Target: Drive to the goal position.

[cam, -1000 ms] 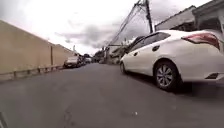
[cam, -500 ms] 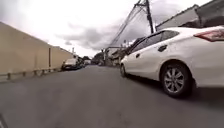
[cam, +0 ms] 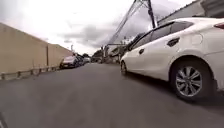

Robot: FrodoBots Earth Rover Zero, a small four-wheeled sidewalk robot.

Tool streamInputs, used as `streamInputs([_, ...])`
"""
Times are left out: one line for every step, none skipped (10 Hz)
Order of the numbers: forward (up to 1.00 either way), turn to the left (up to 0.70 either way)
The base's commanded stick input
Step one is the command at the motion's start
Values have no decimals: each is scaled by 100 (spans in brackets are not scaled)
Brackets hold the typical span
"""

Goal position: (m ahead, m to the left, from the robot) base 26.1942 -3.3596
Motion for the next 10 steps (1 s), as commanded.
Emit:
streamInputs([70, 0])
streamInputs([70, 14])
streamInputs([70, 30])
streamInputs([70, 33])
streamInputs([70, 0])
streamInputs([70, 0])
streamInputs([70, 0])
streamInputs([70, 0])
streamInputs([70, 0])
streamInputs([70, 0])
